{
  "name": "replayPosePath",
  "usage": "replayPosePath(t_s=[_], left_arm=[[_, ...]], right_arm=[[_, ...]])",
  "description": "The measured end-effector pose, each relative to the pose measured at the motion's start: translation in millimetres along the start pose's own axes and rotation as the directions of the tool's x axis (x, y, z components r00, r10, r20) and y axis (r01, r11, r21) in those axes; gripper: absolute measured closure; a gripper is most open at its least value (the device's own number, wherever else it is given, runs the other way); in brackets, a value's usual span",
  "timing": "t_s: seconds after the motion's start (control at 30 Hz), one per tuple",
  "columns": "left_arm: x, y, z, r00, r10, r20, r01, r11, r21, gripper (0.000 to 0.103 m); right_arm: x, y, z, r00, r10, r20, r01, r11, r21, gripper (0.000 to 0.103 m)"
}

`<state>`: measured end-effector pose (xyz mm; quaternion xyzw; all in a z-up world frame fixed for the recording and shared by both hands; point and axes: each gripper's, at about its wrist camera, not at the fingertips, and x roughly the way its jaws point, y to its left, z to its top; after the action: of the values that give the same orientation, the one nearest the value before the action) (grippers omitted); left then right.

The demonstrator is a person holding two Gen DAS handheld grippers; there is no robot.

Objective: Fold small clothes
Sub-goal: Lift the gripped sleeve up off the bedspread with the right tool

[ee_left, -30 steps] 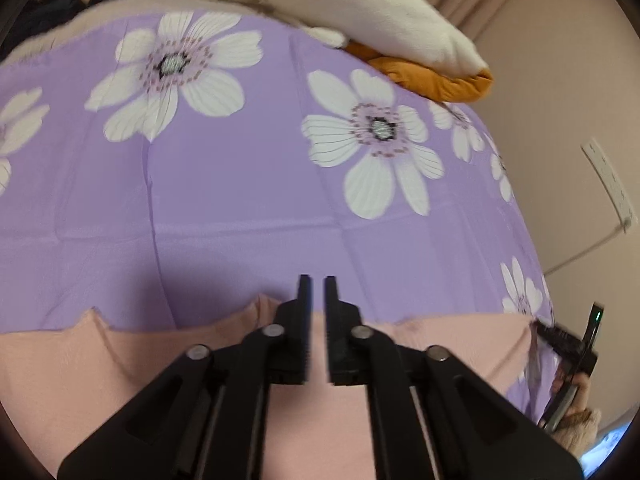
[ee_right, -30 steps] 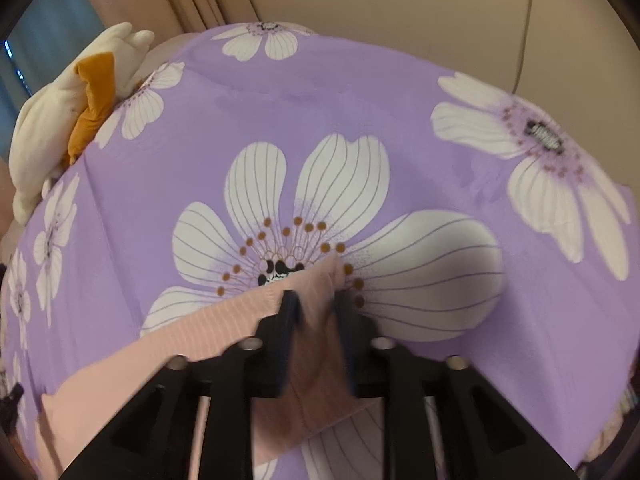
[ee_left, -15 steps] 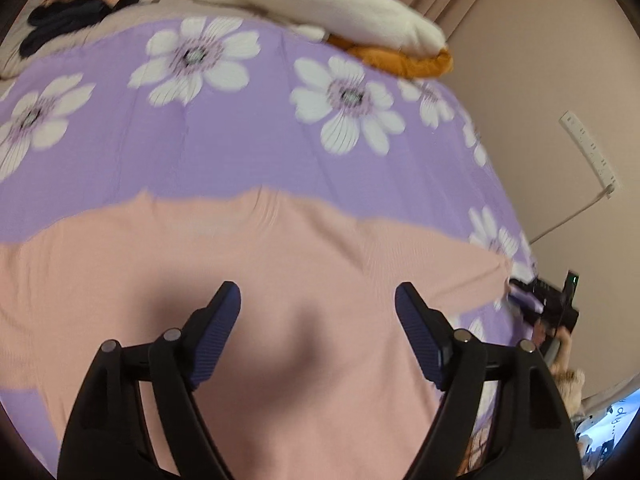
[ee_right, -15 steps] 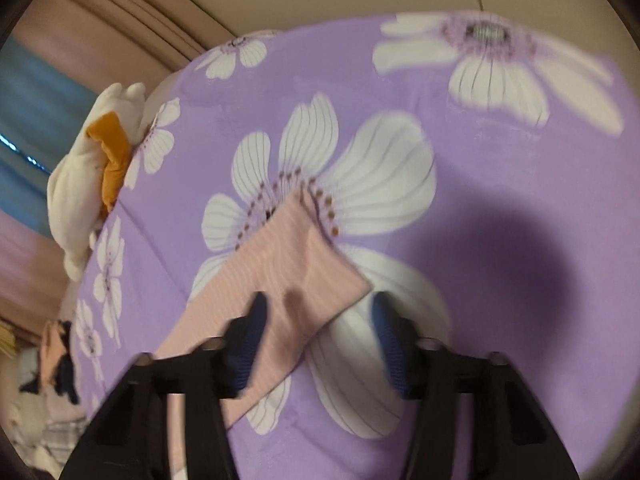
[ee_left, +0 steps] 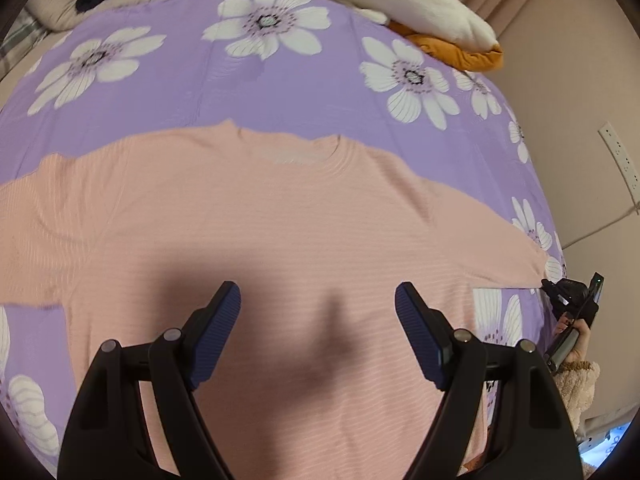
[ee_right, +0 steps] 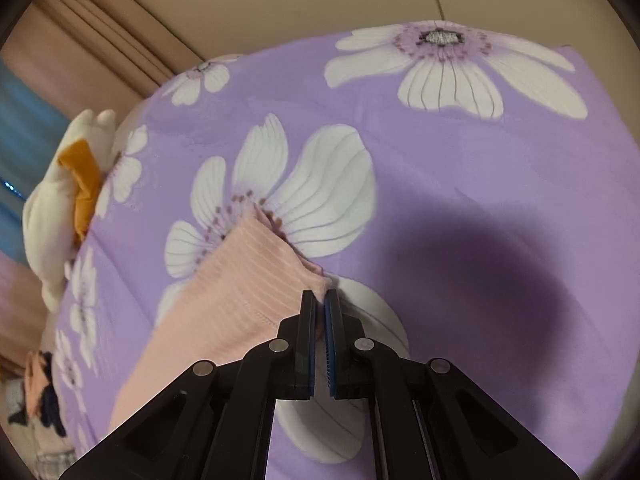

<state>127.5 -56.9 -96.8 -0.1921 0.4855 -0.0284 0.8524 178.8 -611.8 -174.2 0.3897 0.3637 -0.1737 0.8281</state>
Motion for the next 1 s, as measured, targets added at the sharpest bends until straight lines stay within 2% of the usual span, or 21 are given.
replayPosePath(t_s=[0.17, 0.3, 0.37, 0.5, 0.63, 0.77, 0.93, 1.0], left_arm=[[-11.8, 4.5, -5.9, 0.999, 0.037, 0.025, -0.038, 0.999, 0.013, 0.023], [-21.7, 11.4, -6.7, 0.999, 0.025, 0.043, -0.025, 1.000, -0.006, 0.022], [-26.5, 13.2, -8.1, 0.998, 0.026, 0.049, -0.026, 1.000, -0.009, 0.021], [-35.8, 19.0, -10.4, 0.998, 0.032, 0.059, -0.031, 0.999, -0.011, 0.019], [-48.4, 30.4, -11.9, 0.996, 0.039, 0.079, -0.036, 0.999, -0.040, 0.019], [-60.9, 40.1, -14.3, 0.995, 0.042, 0.088, -0.037, 0.998, -0.058, 0.017], [-78.1, 50.7, -18.3, 0.993, 0.050, 0.111, -0.042, 0.996, -0.076, 0.017], [-83.9, 55.0, -20.1, 0.992, 0.048, 0.119, -0.038, 0.996, -0.081, 0.015]], right_arm=[[-20.8, 22.0, 4.7, 0.998, -0.021, 0.054, 0.025, 0.998, -0.062, 0.099], [-45.3, 48.7, 4.5, 0.993, -0.005, 0.120, 0.023, 0.989, -0.145, 0.099], [-62.1, 67.7, 1.4, 0.986, 0.023, 0.165, 0.010, 0.980, -0.197, 0.099], [-88.8, 98.8, -8.8, 0.977, 0.104, 0.184, -0.045, 0.953, -0.301, 0.099], [-112.0, 138.6, -27.5, 0.965, 0.204, 0.165, -0.119, 0.900, -0.419, 0.099], [-133.6, 184.3, -56.2, 0.946, 0.301, 0.119, -0.192, 0.819, -0.540, 0.099], [-147.4, 221.7, -90.4, 0.926, 0.372, 0.062, -0.257, 0.741, -0.620, 0.099], [-149.7, 237.8, -107.8, 0.917, 0.399, 0.024, -0.288, 0.699, -0.655, 0.099]])
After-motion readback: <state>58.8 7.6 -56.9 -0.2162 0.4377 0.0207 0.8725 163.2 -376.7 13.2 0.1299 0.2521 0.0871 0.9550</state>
